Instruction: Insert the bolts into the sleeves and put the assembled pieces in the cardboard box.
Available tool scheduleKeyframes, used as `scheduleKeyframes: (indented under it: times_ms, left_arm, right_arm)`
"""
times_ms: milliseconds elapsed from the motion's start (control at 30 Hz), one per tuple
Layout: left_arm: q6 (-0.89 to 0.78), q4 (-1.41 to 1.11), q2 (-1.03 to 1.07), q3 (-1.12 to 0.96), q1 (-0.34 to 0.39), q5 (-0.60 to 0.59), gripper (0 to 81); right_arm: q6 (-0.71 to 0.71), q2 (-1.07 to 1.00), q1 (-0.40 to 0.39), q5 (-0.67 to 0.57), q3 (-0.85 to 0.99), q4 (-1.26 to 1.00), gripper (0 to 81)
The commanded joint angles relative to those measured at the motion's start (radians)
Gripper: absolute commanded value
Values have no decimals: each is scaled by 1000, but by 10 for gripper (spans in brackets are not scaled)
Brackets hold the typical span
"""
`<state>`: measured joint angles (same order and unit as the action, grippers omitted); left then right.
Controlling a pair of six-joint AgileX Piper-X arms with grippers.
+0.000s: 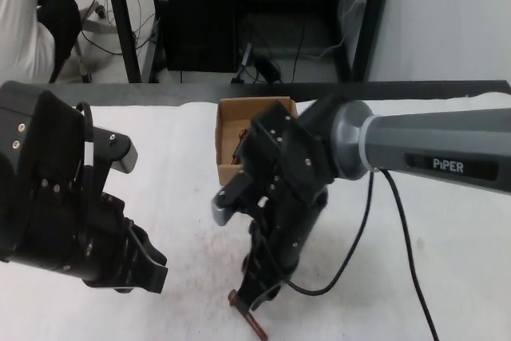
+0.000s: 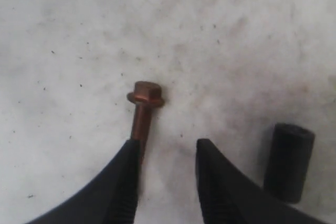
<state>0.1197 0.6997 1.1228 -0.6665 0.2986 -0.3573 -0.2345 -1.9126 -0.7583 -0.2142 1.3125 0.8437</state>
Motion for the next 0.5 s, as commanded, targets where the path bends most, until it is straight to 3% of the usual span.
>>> scheduleKeyframes:
  times_ms: [0,167,300,467]
  left_arm:
    - [0,-11,-12,-9,4,-3,220]
    - [0,-11,-12,-9,4,-3,220]
    - [8,-15,-12,-9,4,-1,220]
    - [20,-15,-12,-9,4,57,220]
  right_arm:
    - [-26,-1,-35,29,47,15,342]
    - [32,-1,-82,35,107,32,342]
    - [-38,-3,-107,150,116,66,342]
    - [-50,-10,-106,160,111,109,342]
